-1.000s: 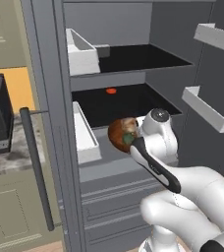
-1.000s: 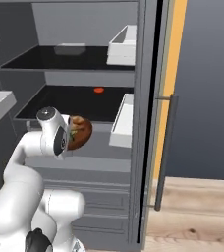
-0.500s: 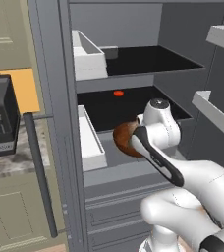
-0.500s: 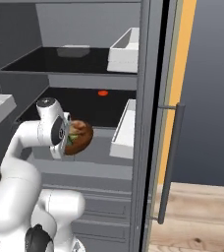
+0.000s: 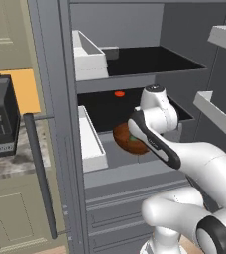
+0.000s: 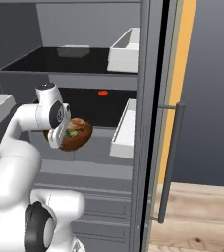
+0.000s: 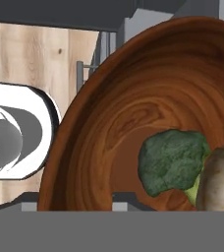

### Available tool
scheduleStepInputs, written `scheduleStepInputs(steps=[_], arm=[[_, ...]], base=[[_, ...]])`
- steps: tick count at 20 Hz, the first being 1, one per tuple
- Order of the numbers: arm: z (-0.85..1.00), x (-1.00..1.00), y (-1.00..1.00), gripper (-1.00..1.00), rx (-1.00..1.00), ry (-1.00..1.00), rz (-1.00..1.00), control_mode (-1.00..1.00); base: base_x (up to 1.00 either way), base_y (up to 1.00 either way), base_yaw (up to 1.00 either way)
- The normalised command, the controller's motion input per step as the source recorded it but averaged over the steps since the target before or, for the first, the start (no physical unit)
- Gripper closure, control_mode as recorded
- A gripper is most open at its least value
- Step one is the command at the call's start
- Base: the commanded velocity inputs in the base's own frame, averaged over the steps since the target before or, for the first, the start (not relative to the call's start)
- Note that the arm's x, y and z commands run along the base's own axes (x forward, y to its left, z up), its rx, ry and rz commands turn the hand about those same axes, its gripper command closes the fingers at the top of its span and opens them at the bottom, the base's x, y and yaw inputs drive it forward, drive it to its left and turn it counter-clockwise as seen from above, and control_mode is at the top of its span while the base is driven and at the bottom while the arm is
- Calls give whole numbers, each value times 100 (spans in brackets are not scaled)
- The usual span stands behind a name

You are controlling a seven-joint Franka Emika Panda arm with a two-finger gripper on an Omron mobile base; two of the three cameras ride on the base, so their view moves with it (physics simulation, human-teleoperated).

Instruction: Pick the chicken drumstick and broccoli from their plates and place them in the bowl. Then put the bowl in the fridge.

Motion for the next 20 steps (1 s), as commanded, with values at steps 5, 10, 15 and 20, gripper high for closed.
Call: scheduleStepInputs(steps=[5,10,15,20], arm=[[0,0,0,100,0,0,0,100],[0,0,0,100,0,0,0,-100],[0,0,0,100,0,0,0,-100],[0,0,0,100,0,0,0,-100]], base=[[0,0,0],[0,0,0],[0,0,0],[0,0,0]])
